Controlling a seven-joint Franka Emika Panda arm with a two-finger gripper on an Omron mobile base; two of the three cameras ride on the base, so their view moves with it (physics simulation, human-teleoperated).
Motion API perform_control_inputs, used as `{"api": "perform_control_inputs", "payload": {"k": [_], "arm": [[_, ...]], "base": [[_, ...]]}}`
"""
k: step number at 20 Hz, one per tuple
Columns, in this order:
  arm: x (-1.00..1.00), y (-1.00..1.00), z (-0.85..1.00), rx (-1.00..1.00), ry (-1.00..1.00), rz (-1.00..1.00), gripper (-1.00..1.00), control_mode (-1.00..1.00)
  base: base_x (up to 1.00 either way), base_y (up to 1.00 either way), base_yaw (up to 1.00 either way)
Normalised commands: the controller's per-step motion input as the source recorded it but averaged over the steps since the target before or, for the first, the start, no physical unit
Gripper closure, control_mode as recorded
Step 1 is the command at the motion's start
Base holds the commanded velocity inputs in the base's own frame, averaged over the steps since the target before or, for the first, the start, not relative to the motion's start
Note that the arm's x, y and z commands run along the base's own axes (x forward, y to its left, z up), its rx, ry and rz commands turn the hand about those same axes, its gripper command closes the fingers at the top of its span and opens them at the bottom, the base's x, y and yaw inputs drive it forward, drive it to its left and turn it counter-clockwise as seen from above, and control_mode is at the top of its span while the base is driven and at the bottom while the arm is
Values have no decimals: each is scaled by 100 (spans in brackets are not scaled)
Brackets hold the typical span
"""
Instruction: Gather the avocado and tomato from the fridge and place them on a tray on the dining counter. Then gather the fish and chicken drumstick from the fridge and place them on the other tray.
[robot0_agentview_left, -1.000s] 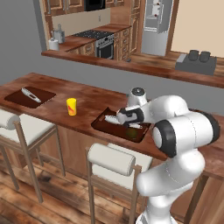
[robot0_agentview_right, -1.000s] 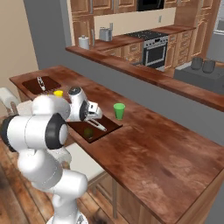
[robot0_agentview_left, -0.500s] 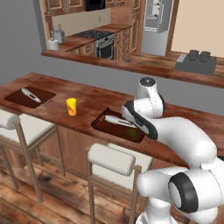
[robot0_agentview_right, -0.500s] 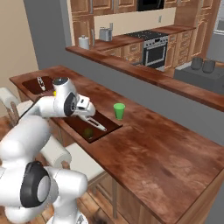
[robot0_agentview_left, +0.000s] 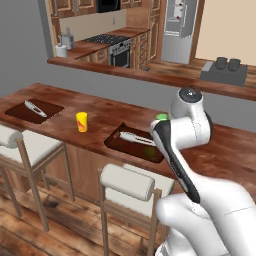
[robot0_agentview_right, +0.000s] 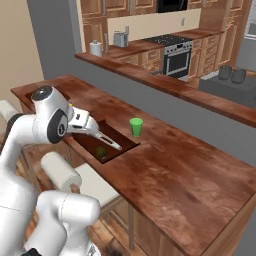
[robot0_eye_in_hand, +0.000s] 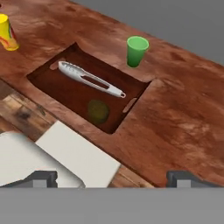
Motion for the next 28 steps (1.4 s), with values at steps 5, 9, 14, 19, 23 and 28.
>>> {"api": "perform_control_inputs", "payload": {"k": [5, 9, 14, 19, 23, 28], "arm": [[-80, -1, 26, 1, -27, 0, -100, -100], [-48, 0, 40, 0, -8, 0, -100, -100], [-47, -1, 71, 0, 0, 0, -100, -100], [-29, -5, 56, 0, 0, 1, -100, 100], [0, 0, 0, 0, 0, 0, -100, 100], [0, 0, 0, 0, 0, 0, -100, 100]], "base": [[0, 0, 0], [0, 0, 0], [0, 0, 0], [-25, -5, 1], [-87, -5, 0], [-100, -20, 0]]}}
